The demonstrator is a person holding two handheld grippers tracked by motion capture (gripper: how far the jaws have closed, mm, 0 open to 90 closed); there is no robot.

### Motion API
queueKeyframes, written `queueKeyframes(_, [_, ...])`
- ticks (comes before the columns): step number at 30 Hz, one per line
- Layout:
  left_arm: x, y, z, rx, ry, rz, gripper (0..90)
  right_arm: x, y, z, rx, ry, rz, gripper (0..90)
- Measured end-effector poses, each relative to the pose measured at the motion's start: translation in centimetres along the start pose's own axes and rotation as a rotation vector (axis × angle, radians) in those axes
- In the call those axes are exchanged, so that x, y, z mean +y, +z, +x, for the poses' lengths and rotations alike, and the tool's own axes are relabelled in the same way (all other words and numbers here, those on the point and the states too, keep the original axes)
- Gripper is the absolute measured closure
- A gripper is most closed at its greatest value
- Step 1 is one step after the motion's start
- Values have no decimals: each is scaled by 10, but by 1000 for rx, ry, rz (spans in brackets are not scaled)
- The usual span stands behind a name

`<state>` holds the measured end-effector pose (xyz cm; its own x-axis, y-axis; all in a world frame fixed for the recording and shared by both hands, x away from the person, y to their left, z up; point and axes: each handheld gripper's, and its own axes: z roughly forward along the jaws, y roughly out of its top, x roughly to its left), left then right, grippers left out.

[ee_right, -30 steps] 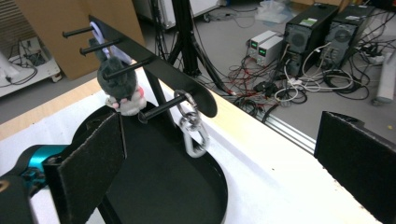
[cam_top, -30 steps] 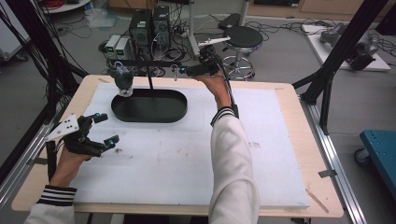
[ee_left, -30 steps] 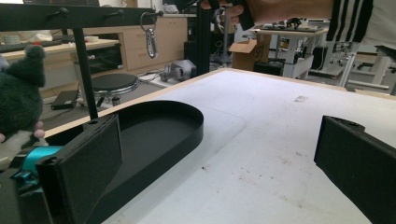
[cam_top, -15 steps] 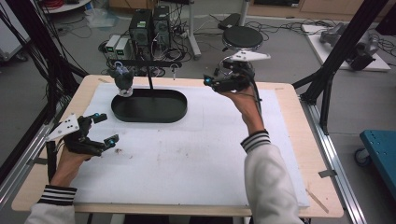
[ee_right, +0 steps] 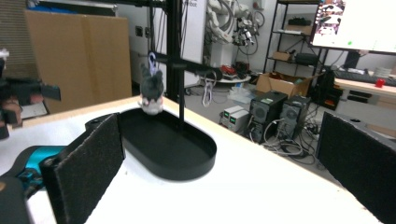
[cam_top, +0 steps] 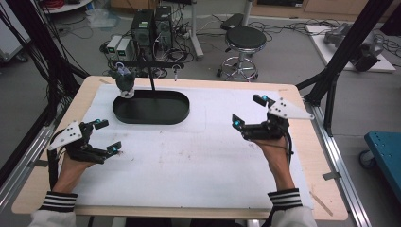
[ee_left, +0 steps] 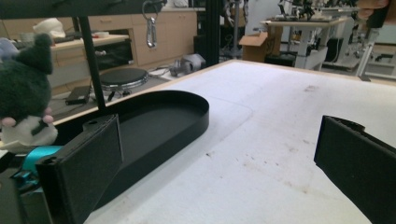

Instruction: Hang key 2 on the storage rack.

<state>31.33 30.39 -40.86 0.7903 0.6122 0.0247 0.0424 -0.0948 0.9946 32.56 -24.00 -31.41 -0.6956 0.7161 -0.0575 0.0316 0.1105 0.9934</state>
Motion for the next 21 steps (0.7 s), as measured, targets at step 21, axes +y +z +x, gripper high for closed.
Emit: queueKeyframes(21, [-37,-18,-24,112,37,-78,17,-130,-37,36,-123,50,-50,6])
